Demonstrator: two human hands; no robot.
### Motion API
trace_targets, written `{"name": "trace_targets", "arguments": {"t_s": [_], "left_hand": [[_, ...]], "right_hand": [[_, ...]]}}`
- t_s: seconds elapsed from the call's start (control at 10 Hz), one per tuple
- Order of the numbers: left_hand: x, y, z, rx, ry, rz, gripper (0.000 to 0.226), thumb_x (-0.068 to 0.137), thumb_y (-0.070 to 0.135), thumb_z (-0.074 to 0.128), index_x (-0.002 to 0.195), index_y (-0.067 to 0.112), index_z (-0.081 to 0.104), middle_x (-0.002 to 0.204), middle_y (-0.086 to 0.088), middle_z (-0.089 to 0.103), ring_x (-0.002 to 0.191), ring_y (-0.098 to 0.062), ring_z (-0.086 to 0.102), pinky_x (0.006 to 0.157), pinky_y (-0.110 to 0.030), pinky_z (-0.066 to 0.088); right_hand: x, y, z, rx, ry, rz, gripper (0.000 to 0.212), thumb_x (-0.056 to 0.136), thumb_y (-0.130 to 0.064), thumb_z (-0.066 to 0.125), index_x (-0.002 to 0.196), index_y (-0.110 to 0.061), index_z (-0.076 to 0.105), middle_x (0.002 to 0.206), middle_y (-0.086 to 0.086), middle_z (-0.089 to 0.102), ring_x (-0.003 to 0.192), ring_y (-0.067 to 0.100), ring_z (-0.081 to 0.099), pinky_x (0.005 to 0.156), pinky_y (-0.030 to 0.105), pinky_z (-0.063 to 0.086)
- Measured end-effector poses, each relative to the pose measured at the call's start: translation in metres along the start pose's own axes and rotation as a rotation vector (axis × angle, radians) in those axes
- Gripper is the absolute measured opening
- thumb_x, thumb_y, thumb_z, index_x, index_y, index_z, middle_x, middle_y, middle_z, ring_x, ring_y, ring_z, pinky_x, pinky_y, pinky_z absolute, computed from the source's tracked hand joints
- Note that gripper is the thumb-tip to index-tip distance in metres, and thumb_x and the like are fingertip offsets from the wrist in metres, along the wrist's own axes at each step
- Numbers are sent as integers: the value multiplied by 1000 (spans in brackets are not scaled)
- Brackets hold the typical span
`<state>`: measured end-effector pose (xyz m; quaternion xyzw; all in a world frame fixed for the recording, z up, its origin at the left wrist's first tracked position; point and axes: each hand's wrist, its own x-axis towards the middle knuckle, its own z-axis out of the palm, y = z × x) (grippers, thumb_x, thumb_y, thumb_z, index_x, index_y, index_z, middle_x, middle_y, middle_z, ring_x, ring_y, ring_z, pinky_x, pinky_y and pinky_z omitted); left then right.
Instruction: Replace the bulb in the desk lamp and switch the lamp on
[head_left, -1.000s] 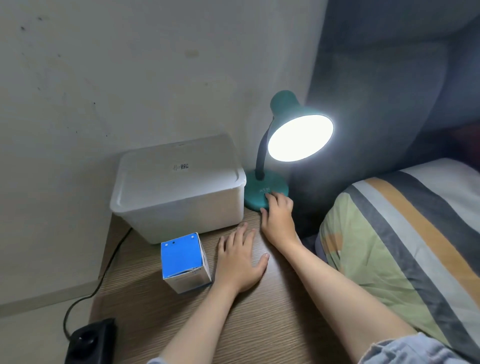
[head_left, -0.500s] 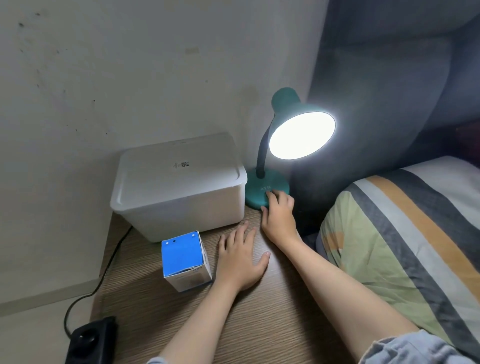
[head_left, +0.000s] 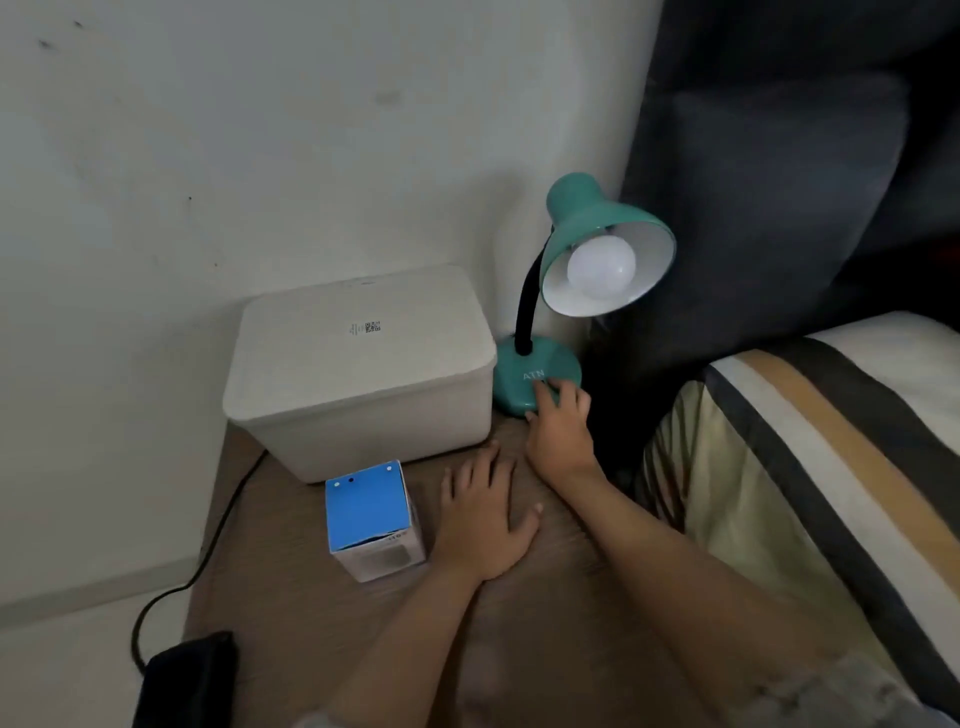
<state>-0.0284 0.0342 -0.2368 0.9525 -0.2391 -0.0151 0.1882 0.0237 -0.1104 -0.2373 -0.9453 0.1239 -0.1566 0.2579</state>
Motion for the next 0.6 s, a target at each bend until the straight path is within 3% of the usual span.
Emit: {"name": "trace_targets", "arguments": {"t_s": [0.4, 0.5, 0.6], "left_hand": [[-2, 2, -1, -14, -36, -17, 67, 84, 59, 37, 141, 25, 27, 155, 0, 19, 140, -20, 19, 115, -50, 9], [7, 7, -11, -40, -135, -61, 66, 88, 53, 42, 143, 20, 25, 156, -4, 16, 142, -25, 17, 116, -51, 13], [-2, 24, -22, -139, -178, -118, 54, 90, 35, 49, 136, 10, 38, 151, -13, 27, 136, -32, 28, 113, -42, 26]], "right_hand": [[-21, -4, -9, 181, 88, 48, 49, 91, -9, 52, 138, -5, 40, 138, 25, 37, 127, 38, 37, 103, 44, 39], [-32, -5, -16, 245, 76, 83, 49, 90, -5, 51, 138, -2, 38, 132, 23, 41, 123, 35, 42, 106, 35, 34], [-68, -10, -27, 337, 55, 195, 47, 91, -6, 52, 136, -5, 41, 128, 17, 48, 119, 27, 49, 101, 27, 33]]}}
